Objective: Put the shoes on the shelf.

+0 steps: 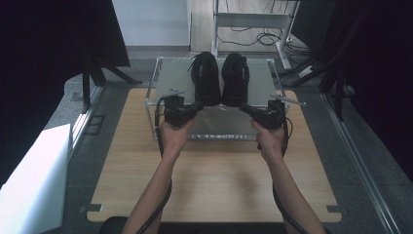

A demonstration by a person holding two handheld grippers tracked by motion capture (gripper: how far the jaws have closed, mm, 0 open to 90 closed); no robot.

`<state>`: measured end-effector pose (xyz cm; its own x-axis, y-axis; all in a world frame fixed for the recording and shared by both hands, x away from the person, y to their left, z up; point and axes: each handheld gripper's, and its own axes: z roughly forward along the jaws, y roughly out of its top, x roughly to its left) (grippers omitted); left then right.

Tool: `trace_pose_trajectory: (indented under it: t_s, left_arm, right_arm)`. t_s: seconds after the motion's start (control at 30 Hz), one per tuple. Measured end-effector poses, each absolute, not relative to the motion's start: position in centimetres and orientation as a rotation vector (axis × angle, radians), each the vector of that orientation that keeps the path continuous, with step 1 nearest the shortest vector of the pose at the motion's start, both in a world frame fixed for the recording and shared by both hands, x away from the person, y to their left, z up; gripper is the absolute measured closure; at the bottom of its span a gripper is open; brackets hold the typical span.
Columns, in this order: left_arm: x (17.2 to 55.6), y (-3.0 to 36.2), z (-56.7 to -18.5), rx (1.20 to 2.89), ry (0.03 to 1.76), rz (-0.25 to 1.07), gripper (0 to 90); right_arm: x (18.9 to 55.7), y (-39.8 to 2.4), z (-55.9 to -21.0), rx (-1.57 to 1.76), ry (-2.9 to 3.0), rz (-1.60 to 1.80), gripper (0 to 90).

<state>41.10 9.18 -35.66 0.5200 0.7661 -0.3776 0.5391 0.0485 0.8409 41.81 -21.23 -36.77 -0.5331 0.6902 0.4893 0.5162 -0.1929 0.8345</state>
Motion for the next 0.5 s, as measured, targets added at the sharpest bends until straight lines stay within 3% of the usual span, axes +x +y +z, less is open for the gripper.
trace_pose_trajectory:
  t_s: [0.5]
  left_arm:
    - [42.4,8.6,-35.9,1.604,1.176,0.218,82.9]
  right_arm:
    - [43.6,-21.6,-37.2,1.522,1.859,1.807,87.6]
